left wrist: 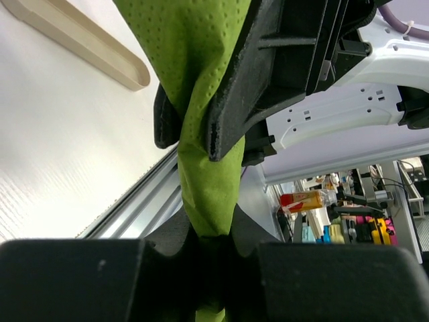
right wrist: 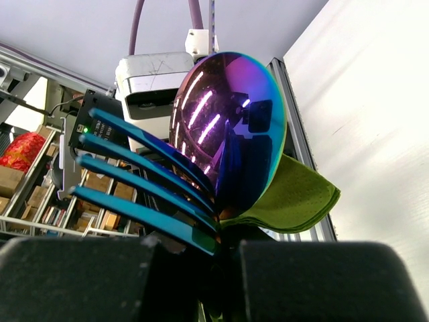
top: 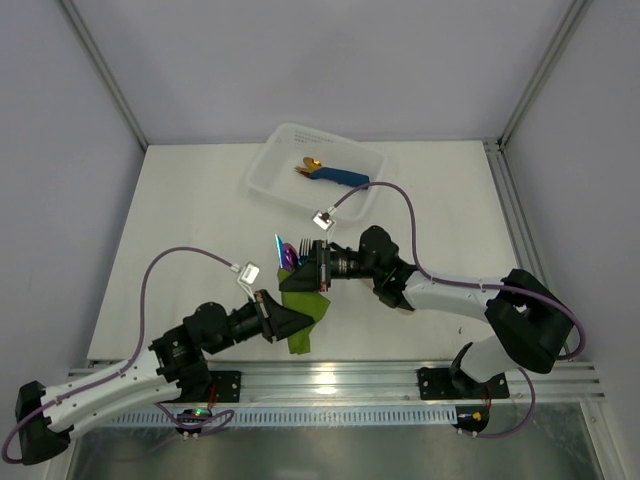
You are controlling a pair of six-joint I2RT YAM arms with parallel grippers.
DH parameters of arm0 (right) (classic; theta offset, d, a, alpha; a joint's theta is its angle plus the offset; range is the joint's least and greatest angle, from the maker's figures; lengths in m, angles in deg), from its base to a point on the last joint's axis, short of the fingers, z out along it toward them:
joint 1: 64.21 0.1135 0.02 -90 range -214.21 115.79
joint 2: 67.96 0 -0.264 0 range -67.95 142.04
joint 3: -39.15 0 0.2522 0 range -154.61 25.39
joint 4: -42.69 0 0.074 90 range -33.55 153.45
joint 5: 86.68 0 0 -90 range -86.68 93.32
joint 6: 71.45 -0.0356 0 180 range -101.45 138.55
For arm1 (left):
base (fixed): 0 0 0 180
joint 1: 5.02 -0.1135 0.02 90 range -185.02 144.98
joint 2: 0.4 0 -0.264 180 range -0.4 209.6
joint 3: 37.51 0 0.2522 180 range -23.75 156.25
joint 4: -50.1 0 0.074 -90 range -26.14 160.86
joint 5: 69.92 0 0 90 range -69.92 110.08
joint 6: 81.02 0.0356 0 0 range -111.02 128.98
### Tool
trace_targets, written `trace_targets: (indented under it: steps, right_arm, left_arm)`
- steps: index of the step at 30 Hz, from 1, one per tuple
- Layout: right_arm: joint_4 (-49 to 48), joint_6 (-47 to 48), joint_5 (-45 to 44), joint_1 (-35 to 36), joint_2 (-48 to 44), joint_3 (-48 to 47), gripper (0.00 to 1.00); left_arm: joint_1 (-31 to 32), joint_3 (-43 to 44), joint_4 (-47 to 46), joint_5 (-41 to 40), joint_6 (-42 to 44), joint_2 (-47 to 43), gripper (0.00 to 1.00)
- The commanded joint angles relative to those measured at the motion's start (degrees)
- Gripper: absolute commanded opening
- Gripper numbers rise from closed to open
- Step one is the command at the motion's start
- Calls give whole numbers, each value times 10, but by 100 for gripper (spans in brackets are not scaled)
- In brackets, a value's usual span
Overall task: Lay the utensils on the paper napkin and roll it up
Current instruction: Pick up the utensils from the center of the board.
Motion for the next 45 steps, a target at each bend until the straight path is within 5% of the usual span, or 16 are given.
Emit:
trace_targets:
  steps: [1, 8, 15, 23, 37, 45]
  right_arm:
    - [-31, 10, 3, 0, -5, -30, 4]
    - [64, 51, 9, 0, -4, -58, 5]
    - [124, 85, -3, 0, -24, -69, 44]
    - [139, 90, -7, -10, -33, -69, 65]
    - [202, 107, -27, -38, -66, -45, 82]
    - [444, 215, -107, -31, -147, -105, 82]
  left_arm:
    - [3, 17, -3, -3, 2, 10, 0]
    - [3, 36, 17, -22, 15, 16, 0]
    - [4, 39, 42, -54, 27, -15, 0]
    - [3, 44, 45, -61, 32, -22, 0]
    - [4, 55, 89, -96, 39, -63, 0]
    - [4, 89, 124, -127, 64, -53, 0]
